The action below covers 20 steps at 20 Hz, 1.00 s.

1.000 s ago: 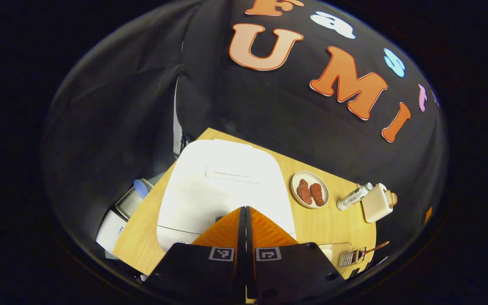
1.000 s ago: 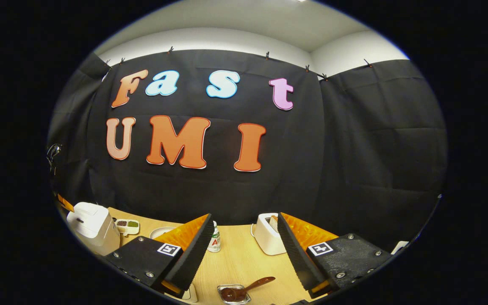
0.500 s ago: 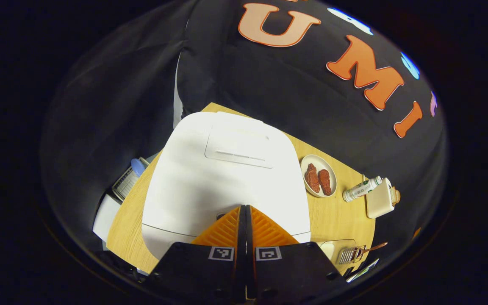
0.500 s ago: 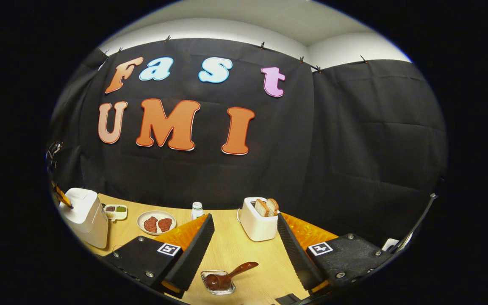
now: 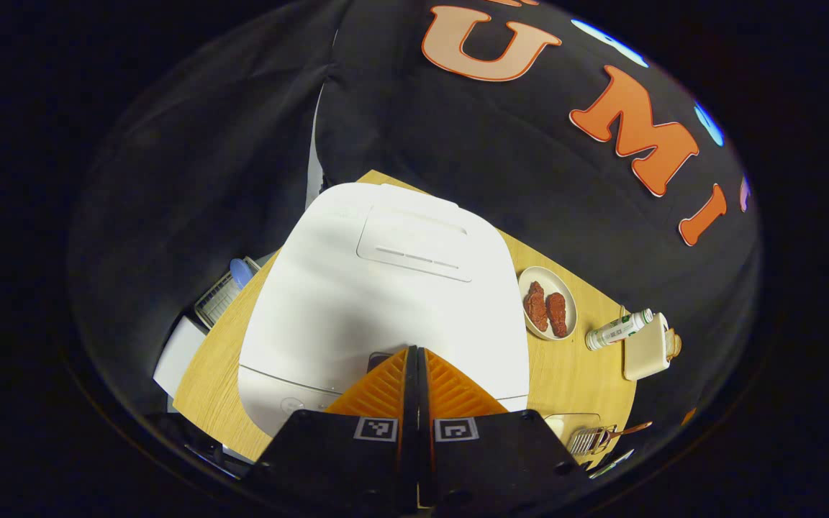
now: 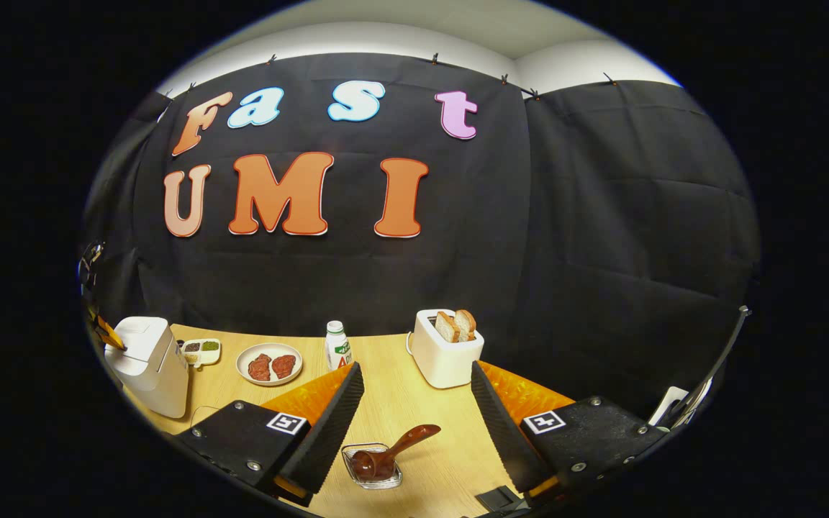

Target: Close the left gripper, press the button to open the rice cooker; take a wooden spoon from the chopstick holder with the right hand, scoop a spoonful of rice and pour it into the rice cooker, then put the wooden spoon back into the chopstick holder.

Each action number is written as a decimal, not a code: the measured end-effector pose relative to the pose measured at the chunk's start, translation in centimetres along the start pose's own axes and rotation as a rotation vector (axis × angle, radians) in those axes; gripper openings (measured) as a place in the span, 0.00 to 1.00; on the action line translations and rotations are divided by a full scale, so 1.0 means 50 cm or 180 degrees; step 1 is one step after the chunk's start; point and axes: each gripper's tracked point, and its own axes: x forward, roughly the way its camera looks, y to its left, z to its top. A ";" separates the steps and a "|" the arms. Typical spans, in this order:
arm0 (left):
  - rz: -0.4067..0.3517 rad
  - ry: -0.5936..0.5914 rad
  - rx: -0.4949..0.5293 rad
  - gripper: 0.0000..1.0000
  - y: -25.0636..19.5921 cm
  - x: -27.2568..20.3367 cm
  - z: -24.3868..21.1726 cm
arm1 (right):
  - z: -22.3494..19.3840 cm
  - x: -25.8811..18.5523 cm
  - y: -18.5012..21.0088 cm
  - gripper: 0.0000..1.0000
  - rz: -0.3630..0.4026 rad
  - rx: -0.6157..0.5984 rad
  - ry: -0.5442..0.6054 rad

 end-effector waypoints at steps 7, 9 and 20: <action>0.0447 -0.1157 0.0864 0.05 -0.023 -0.110 0.172 | -0.054 0.014 -0.013 0.94 0.0092 0.0023 0.0204; 0.0587 -0.1432 0.1055 0.05 -0.043 -0.137 0.207 | -0.066 0.018 -0.015 0.94 0.0118 -0.0021 0.0244; 0.0652 -0.2294 0.1096 0.05 -0.129 -0.329 0.211 | -0.148 0.051 0.007 0.94 0.0376 0.0027 0.0573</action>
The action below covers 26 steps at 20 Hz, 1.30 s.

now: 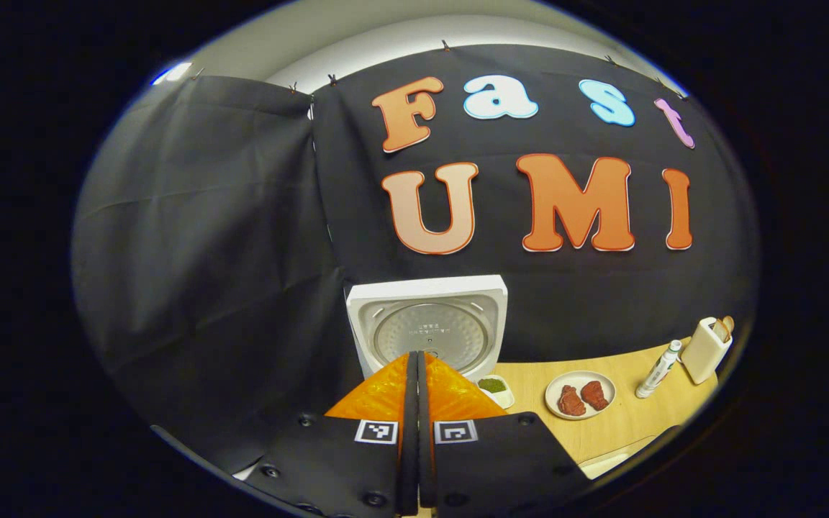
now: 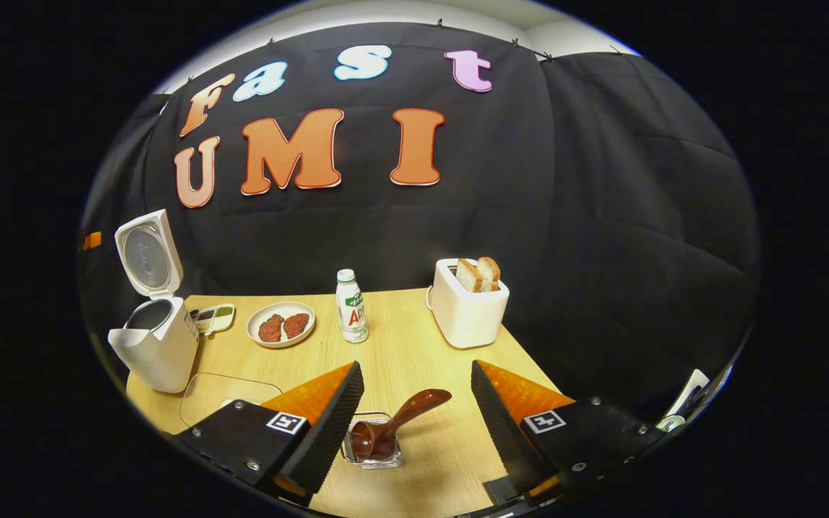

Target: Close the left gripper, press the button to open the rice cooker; take a wooden spoon from the chopstick holder with the right hand, scoop a spoonful of rice and pour it into the rice cooker, then put the wooden spoon back into the chopstick holder.

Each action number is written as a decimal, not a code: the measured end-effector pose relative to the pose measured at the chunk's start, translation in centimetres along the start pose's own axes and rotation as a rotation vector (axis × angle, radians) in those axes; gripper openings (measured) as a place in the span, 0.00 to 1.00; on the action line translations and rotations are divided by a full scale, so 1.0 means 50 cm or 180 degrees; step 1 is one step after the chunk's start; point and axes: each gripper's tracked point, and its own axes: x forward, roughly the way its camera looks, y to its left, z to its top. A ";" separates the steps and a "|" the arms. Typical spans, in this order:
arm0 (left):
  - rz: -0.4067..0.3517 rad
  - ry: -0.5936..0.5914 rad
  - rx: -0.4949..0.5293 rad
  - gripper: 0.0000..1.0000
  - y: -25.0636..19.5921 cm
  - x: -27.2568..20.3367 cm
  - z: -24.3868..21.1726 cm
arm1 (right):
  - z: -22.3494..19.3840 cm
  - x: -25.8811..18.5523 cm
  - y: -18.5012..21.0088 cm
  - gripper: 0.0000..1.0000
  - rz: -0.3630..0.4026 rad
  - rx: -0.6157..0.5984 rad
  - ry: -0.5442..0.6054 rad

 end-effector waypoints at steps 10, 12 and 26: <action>-0.0108 -0.0439 -0.0027 0.35 -0.074 -0.146 0.033 | -0.111 0.080 0.005 0.94 0.0148 0.0279 0.0495; -0.0161 -0.0474 -0.0028 0.59 -0.094 -0.172 0.032 | -0.129 0.095 0.008 0.94 0.0216 0.0417 0.0553; -0.0243 -0.0261 0.0102 0.74 -0.145 -0.228 -0.018 | -0.206 0.145 0.054 0.27 0.0505 0.1477 0.0722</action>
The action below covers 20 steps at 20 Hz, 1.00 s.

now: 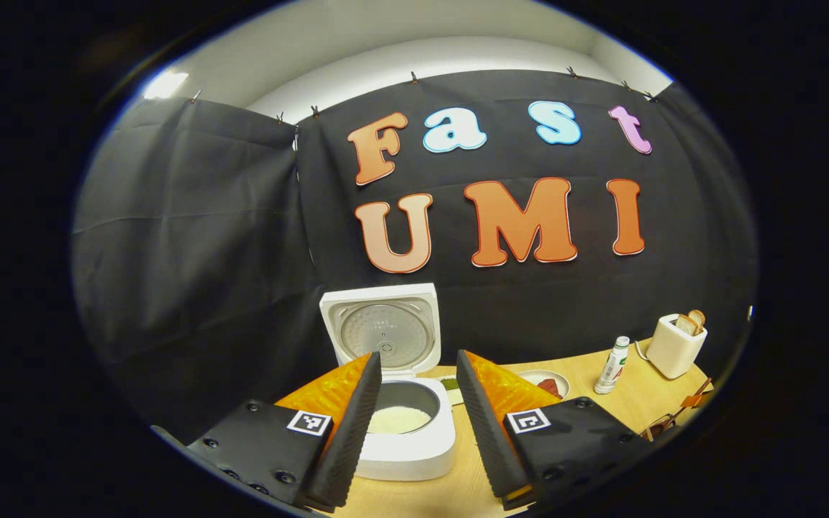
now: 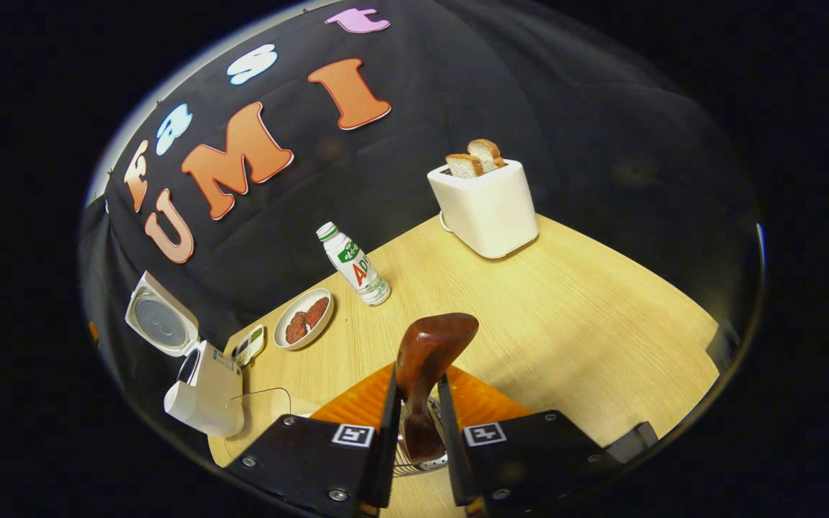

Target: Close the left gripper, press the button to open the rice cooker; take a wooden spoon from the chopstick holder with the right hand, scoop a spoonful of rice and pour it into the rice cooker, then put the wooden spoon back into the chopstick holder.

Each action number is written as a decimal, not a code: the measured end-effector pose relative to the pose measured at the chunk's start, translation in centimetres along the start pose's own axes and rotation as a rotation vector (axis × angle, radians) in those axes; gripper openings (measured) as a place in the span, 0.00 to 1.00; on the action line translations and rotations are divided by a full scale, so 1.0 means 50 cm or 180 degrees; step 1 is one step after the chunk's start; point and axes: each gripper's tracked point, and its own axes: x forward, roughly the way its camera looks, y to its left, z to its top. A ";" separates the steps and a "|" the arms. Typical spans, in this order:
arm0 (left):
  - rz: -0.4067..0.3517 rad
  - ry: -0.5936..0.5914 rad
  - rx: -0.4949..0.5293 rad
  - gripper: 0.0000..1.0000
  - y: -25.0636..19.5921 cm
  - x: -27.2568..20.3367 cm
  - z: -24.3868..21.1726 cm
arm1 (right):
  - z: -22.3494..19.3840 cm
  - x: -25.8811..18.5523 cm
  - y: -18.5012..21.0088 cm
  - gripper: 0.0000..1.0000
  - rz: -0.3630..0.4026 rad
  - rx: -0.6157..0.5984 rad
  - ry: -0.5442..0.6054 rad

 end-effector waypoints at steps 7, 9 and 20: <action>-0.0053 0.0013 -0.0032 0.70 -0.009 0.006 -0.005 | 0.028 -0.019 0.021 0.13 -0.0147 0.0011 -0.0092; -0.0045 0.0005 -0.0053 0.70 -0.001 0.006 -0.008 | 0.061 -0.039 0.038 0.13 -0.0127 -0.0106 -0.0188; 0.0126 0.0068 -0.0211 0.70 0.077 0.010 -0.056 | 0.173 -0.118 0.262 0.13 0.0285 -0.0548 -0.0602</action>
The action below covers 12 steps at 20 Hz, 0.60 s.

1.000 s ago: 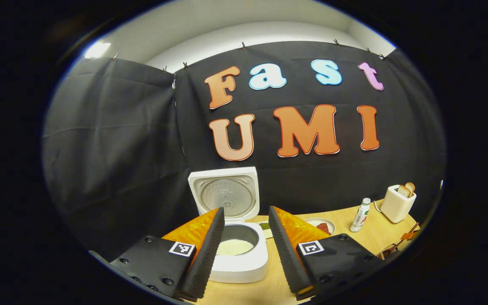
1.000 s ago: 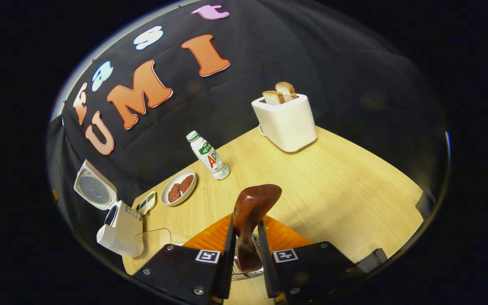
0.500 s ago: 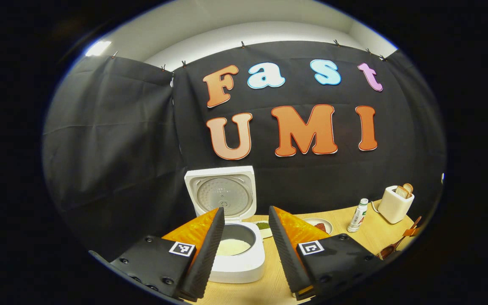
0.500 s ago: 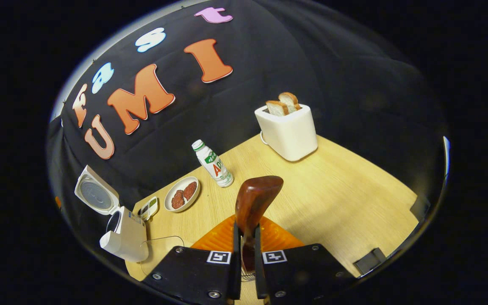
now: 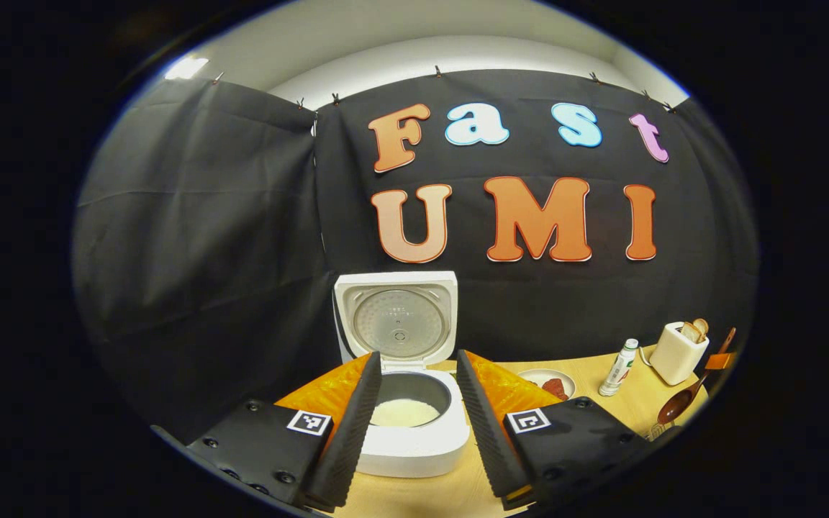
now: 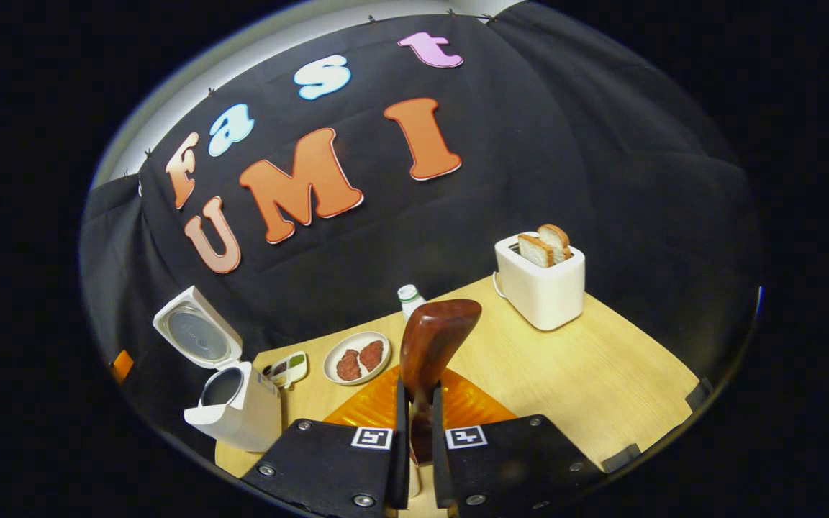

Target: Close the left gripper, press the button to open the rice cooker; take a wooden spoon from the chopstick holder with the right hand, scoop a spoonful of rice and pour it into the rice cooker, then put the wooden spoon back into the chopstick holder.

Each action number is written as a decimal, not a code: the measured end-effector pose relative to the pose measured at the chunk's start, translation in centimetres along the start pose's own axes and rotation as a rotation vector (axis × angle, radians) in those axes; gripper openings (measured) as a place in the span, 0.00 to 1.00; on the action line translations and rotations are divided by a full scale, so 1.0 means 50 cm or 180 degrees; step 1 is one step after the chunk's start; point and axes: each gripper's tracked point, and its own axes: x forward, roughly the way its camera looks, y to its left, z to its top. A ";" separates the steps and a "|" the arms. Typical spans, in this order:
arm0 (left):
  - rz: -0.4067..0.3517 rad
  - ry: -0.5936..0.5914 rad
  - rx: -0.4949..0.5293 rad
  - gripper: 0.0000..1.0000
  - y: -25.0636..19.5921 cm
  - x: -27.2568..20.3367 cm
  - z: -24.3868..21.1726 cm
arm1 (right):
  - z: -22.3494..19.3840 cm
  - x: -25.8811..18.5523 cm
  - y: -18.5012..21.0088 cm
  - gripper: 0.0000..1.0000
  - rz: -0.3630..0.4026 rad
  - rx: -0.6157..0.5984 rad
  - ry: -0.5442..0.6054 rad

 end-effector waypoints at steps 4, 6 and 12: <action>-0.0002 0.0019 0.0007 0.74 0.018 -0.004 -0.016 | -0.020 0.003 0.090 0.13 0.0201 -0.0189 -0.0006; 0.0005 0.0032 0.0006 0.74 0.032 -0.006 -0.024 | -0.045 0.009 0.130 0.13 0.0293 -0.0296 0.0052; 0.0073 0.0130 -0.0077 0.70 0.081 -0.020 -0.050 | -0.136 0.040 0.191 0.13 0.0343 -0.0700 0.0246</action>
